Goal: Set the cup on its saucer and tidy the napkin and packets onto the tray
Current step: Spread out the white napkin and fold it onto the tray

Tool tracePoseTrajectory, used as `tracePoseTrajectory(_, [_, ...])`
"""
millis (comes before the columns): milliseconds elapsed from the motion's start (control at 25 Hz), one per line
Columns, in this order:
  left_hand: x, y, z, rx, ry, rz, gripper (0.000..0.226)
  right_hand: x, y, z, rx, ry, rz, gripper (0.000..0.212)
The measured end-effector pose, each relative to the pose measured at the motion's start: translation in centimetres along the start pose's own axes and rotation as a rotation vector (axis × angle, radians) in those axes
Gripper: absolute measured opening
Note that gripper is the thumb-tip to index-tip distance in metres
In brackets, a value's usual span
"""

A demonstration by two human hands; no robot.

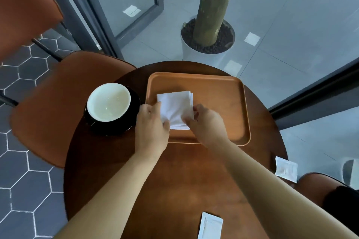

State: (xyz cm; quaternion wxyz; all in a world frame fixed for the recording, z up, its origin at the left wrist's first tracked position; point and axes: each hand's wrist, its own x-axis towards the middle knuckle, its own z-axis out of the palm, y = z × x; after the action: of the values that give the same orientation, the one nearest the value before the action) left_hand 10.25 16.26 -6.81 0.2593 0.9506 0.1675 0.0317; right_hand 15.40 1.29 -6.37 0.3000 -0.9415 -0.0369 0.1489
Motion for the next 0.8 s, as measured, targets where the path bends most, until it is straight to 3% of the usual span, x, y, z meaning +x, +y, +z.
tracePoseTrajectory(160, [-0.8, -1.3, -0.4, 0.093, 0.018, 0.301, 0.031, -1.3, 1.3, 0.0, -0.211, 0.194, -0.272, 0.049])
tracePoseTrajectory(280, [0.0, -1.8, -1.0, 0.237, -0.086, 0.501, 0.014, -1.8, 1.6, 0.0, -0.252, 0.183, -0.542, 0.018])
tracePoseTrajectory(440, [0.9, -1.6, -1.4, 0.399, -0.155, 0.528, 0.004, -1.1, 1.6, 0.4, -0.286, 0.08, -0.519, 0.012])
tracePoseTrajectory(800, [3.8, -0.4, -2.1, 0.488, -0.2, 0.422, 0.017, 2.1, -0.3, 1.3, -0.233, 0.146, -0.481, 0.017])
